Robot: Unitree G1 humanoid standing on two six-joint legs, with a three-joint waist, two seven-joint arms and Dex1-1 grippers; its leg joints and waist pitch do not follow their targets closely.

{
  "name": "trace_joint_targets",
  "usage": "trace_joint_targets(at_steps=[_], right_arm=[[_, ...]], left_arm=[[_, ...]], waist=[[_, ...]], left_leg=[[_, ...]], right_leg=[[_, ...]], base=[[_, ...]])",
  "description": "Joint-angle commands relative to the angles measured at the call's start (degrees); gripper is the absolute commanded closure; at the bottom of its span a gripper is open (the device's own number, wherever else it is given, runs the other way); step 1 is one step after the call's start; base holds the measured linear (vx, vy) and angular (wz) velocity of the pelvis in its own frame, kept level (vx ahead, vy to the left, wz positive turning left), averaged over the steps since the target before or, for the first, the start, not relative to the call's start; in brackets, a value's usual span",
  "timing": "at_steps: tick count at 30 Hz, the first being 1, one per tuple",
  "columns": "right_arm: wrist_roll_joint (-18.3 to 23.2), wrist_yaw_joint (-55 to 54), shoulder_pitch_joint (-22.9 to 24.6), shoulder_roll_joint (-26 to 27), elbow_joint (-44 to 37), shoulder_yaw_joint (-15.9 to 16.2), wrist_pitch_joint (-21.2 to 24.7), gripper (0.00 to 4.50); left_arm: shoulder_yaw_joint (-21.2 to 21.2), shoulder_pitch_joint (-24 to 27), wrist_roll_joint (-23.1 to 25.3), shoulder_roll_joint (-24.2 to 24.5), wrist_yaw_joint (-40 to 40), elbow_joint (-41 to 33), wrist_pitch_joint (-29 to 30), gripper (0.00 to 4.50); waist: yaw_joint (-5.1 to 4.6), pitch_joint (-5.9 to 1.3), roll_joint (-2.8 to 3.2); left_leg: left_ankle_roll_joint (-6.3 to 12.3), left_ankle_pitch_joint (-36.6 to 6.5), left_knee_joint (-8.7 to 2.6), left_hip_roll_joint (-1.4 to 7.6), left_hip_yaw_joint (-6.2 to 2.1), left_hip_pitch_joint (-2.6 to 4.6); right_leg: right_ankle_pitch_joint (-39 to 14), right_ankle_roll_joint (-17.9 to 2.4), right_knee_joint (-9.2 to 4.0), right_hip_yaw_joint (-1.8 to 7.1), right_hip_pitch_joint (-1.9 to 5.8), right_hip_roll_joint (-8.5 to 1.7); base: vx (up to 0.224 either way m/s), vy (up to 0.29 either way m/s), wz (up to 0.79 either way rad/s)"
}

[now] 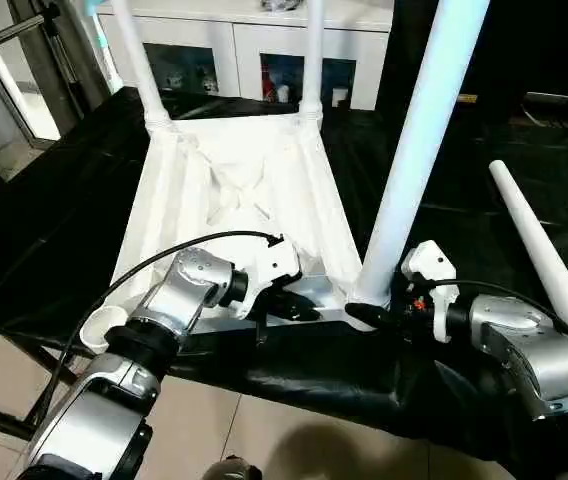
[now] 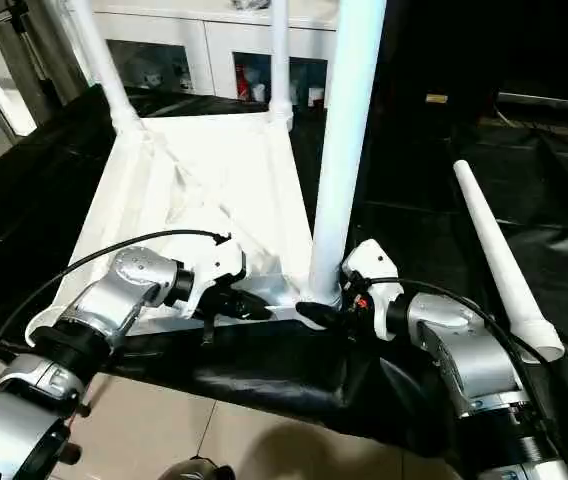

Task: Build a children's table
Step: Rotate leg to tighten

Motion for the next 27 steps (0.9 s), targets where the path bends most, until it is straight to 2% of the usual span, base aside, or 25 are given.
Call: trace_joint_targets(at_steps=[1,4,7,9,11,12,13,14,15,16,17,19,22,24,27], right_arm=[[1.10,1.19,0.28,0.71,-1.23,1.10,0.19,1.64],[1.31,1.28,0.58,0.87,-1.47,1.22,0.27,1.70],[1.19,-2.89,1.05,3.53,-0.47,0.44,1.38,1.72],[0.78,-5.72,0.74,5.05,0.75,-0.18,2.29,1.73],[-0.34,-12.46,-0.59,8.57,3.97,-1.74,3.98,1.73],[-0.34,-12.46,-0.59,8.57,3.97,-1.74,3.98,1.73],[-1.33,-21.61,-2.94,13.17,8.25,-4.43,5.30,1.73],[-1.36,-21.93,-3.02,13.33,8.40,-4.53,5.33,1.73],[-1.72,-25.87,-4.08,15.29,10.21,-5.75,5.66,1.73],[-2.45,-32.82,-6.14,18.73,13.35,-7.76,5.43,1.73],[-2.59,-34.68,-6.94,19.70,14.43,-8.22,5.41,1.73],[-2.84,-35.97,-8.15,20.98,15.77,-8.06,4.52,1.73],[-3.36,-34.27,-9.39,22.13,16.02,-6.06,2.20,1.73],[-2.89,-31.41,-9.46,22.15,14.99,-5.22,1.98,1.03],[-3.74,-28.94,-9.29,20.98,13.91,-4.72,1.92,0.94]], left_arm=[[-0.57,-0.48,-1.40,-0.71,-1.69,-3.02,-0.68,4.50],[-0.49,-0.46,-1.33,-0.85,-1.41,-2.96,-0.64,4.50],[0.44,-1.38,-0.59,-2.46,2.92,-1.17,0.44,4.50],[0.93,-2.23,-0.19,-3.53,5.61,0.14,1.03,4.50],[1.94,-4.23,0.60,-5.96,11.52,3.04,1.92,4.50],[1.94,-4.23,0.60,-5.96,11.52,3.04,1.92,4.50],[2.99,-6.11,0.84,-8.77,17.01,5.55,3.48,4.50],[3.03,-6.17,0.84,-8.86,17.19,5.63,3.53,4.50],[3.42,-6.91,0.90,-10.04,19.35,6.58,4.26,4.50],[3.79,-8.10,1.17,-12.27,23.38,8.03,5.59,4.50],[3.98,-8.48,1.17,-13.08,24.77,8.54,5.78,4.50],[4.26,-9.07,1.05,-14.48,26.76,9.31,6.13,4.50],[3.96,-9.67,1.38,-16.09,28.25,10.09,5.41,4.50],[3.21,-9.57,1.84,-16.29,26.55,9.91,4.36,4.50],[2.78,-9.30,1.83,-15.35,23.66,9.73,3.15,4.50]], waist=[[-0.30,-3.95,-0.82],[-0.27,-4.01,-0.81],[-0.29,-4.01,-0.76],[-0.41,-3.94,-0.86],[-0.71,-3.74,-0.86],[-1.05,-3.64,-0.96],[-1.38,-3.57,-0.72],[-1.94,-3.40,-0.71],[-2.09,-3.54,-0.77],[-2.63,-3.56,-0.70],[-2.95,-3.49,-0.61],[-3.45,-3.54,-0.80],[-3.76,-3.78,-0.74],[-3.70,-3.97,-0.74],[-3.79,-3.99,-0.84]], left_leg=[[1.23,-13.43,-4.57,5.76,-2.68,1.56],[1.38,-12.88,-4.52,5.77,-2.71,1.51],[1.41,-12.96,-4.54,5.79,-2.71,1.51],[1.01,-13.40,-4.62,5.70,-2.77,1.51],[0.09,-14.98,-4.69,5.49,-2.76,1.70],[-0.75,-16.21,-4.81,5.35,-2.92,1.76],[-1.11,-16.72,-4.81,5.31,-2.97,1.76],[-2.20,-18.73,-4.98,5.27,-3.19,1.88],[-2.63,-18.63,-5.05,5.27,-3.46,1.73],[-3.05,-18.30,-5.27,5.24,-3.47,1.44],[-3.32,-18.94,-5.27,5.17,-3.50,1.58],[-2.88,-19.19,-5.13,4.94,-3.38,1.64],[-0.58,-15.73,-4.77,4.78,-2.99,1.31],[1.12,-12.97,-4.61,4.88,-2.92,1.11],[2.03,-12.73,-4.60,5.01,-2.88,1.19]], right_leg=[[-12.17,-13.11,-3.82,3.73,2.02,-5.77],[-11.48,-13.07,-3.73,3.71,2.06,-5.74],[-11.25,-13.19,-3.70,3.72,1.98,-5.74],[-12.12,-13.13,-3.82,3.70,1.99,-5.71],[-15.35,-12.61,-4.33,3.70,1.76,-5.81],[-18.03,-12.08,-4.61,3.61,1.85,-5.94],[-19.49,-11.41,-4.88,3.64,1.81,-5.96],[-21.83,-11.04,-5.13,3.55,1.60,-5.95],[-21.88,-10.72,-4.95,3.46,1.97,-6.01],[-20.79,-10.40,-4.88,3.49,1.94,-5.86],[-20.81,-10.48,-4.96,3.45,1.71,-5.77],[-20.31,-10.40,-5.22,3.47,1.92,-5.80],[-14.92,-11.39,-4.86,3.53,2.21,-5.64],[-11.08,-12.27,-4.34,3.48,2.43,-5.44],[-9.54,-13.20,-4.17,3.42,2.49,-5.42]], base=[[0.000,0.000,0.00],[0.000,0.000,0.00],[0.000,0.000,0.00],[0.000,0.000,0.00],[0.000,0.000,0.00],[0.000,0.000,0.00],[0.000,0.000,0.00],[0.000,0.000,0.00],[0.000,0.000,0.00],[0.000,0.000,0.00],[0.000,0.000,0.00],[0.000,0.000,0.00],[0.000,0.000,0.00],[0.000,0.000,0.00],[0.000,0.000,0.00]])
